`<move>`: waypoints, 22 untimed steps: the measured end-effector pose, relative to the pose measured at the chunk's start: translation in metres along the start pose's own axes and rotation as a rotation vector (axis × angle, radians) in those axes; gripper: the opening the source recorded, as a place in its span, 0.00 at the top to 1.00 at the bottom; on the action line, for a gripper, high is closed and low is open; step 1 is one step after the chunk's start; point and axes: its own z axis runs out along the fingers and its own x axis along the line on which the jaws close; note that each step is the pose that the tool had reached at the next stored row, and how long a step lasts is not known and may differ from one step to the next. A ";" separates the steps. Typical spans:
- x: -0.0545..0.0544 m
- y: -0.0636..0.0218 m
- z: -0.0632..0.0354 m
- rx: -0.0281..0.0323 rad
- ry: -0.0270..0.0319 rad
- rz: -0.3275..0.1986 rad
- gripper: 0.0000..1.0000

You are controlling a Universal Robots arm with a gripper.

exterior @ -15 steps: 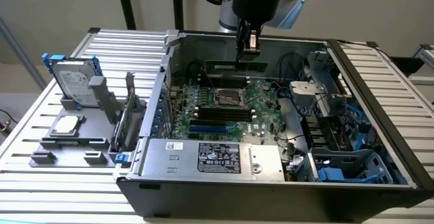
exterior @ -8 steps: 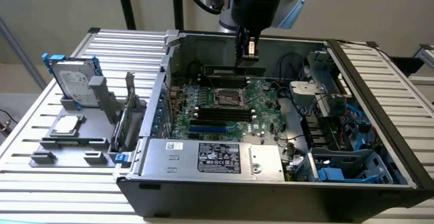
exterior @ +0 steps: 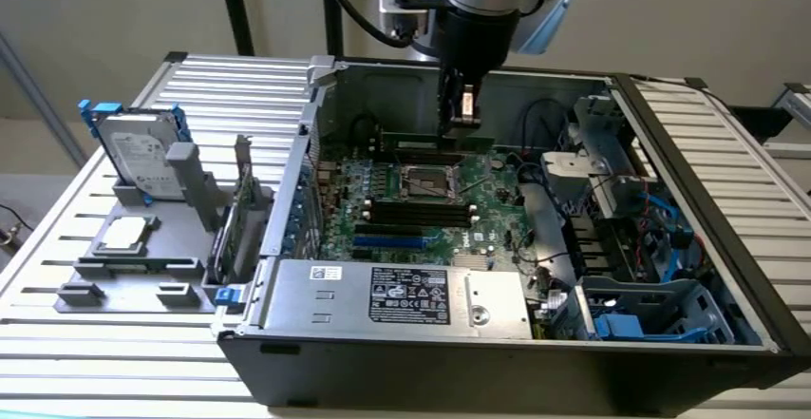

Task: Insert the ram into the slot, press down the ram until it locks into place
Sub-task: 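Insert the ram into the slot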

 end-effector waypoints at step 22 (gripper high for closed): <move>0.010 -0.0012 0.0333 -0.0142 0.0019 0.001 0.87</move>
